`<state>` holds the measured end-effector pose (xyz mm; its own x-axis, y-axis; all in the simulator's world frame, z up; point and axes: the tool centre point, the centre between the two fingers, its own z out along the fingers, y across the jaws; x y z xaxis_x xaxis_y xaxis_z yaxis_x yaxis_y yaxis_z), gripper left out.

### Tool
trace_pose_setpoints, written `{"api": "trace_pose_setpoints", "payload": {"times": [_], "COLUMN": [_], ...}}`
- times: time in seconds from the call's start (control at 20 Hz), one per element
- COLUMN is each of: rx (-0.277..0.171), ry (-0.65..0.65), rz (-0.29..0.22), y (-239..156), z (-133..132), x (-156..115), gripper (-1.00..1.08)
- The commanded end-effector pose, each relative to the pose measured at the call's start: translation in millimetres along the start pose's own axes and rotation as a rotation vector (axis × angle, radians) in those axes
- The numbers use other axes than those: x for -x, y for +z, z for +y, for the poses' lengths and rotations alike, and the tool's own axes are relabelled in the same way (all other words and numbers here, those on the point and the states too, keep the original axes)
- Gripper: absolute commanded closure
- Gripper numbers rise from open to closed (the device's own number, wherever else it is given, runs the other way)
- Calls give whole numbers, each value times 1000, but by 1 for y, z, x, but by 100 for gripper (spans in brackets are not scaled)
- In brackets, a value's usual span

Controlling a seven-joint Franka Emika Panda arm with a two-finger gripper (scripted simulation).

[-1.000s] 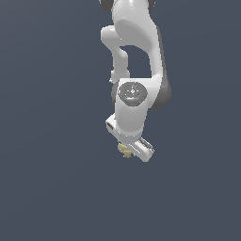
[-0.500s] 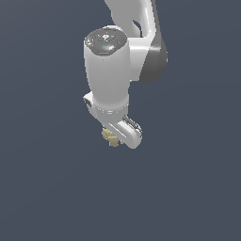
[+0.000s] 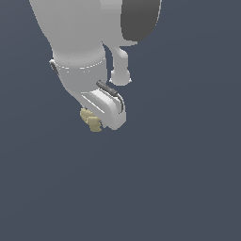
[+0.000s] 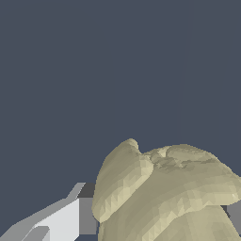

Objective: Pick up the object and move it to a goal position.

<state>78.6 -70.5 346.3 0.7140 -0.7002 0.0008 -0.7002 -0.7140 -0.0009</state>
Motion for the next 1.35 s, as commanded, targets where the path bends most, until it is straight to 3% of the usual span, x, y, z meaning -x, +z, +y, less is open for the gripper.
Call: {"api": "trace_pose_setpoints", "payload": {"times": [0.0,0.55,1.3], "rx": [1,1,1], "ry": [-1,-1,-1], "rz": [-1,-1,-1], "y": [-21,-80,-97], "z": [7,23,26], "x": [-8,-31,-39], "gripper": [108,108,108]}}
